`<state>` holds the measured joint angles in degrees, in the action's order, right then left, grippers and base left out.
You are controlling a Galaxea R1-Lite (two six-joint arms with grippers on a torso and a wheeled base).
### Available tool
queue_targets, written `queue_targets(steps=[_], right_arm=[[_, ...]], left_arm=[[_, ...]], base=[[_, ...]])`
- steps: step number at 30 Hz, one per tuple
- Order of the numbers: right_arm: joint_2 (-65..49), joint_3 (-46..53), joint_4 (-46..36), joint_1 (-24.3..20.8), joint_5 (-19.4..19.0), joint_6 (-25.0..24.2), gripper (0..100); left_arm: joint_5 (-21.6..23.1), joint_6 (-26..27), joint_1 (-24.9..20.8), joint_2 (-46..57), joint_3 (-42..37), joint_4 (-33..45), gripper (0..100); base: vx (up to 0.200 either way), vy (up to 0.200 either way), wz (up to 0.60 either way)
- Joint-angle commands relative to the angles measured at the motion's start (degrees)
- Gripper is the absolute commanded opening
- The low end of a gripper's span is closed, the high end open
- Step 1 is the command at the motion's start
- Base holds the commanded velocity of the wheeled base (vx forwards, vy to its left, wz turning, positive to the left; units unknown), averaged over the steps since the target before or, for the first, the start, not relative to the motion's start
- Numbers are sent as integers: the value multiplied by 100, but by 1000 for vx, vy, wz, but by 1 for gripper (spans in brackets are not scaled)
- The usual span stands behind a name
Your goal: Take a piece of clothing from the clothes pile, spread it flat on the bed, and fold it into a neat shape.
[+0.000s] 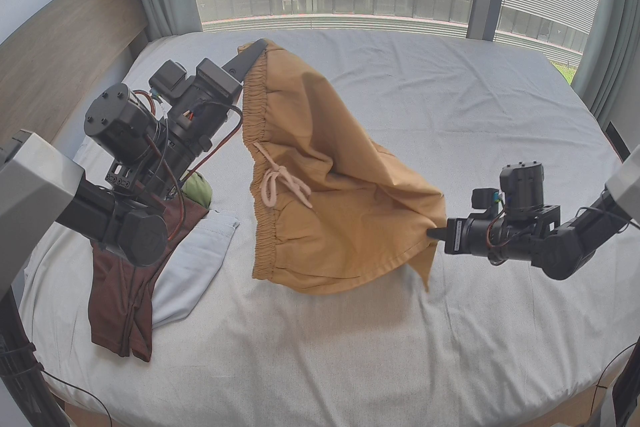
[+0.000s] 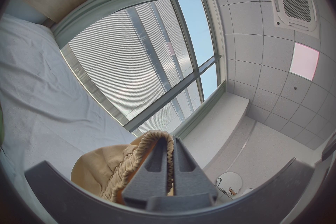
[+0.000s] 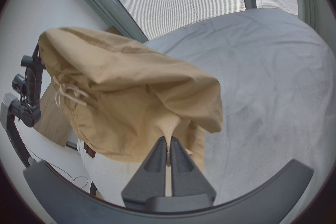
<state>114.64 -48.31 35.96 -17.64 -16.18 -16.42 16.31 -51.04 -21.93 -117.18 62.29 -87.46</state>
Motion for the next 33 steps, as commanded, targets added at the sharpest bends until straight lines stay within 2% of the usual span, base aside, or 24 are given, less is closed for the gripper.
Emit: queue_targets(steps=[1, 11, 18, 19, 27, 33], right_arm=[[762, 103, 209, -258, -8, -10, 0], [1254, 463, 1088, -495, -43, -19, 0], [1500, 639, 1660, -556, -202, -28, 0], [1509, 621, 1756, -539, -202, -54, 100], [1509, 568, 1906, -196, -210, -81, 100], [1640, 322, 1879, -11, -210, -45, 100]], left_arm=[[21, -2, 286, -16, -262, -87, 0], [21, 33, 488, 46, -508, -96, 0], [4, 68, 550, 55, -552, -96, 0], [-5, 68, 585, 55, -552, -96, 0], [65, 68, 919, 265, -552, -96, 0], [65, 77, 901, 274, -552, -96, 0]], base=[[0, 0, 0], [0, 0, 0], [0, 0, 0], [0, 0, 0], [0, 0, 0], [0, 0, 0]])
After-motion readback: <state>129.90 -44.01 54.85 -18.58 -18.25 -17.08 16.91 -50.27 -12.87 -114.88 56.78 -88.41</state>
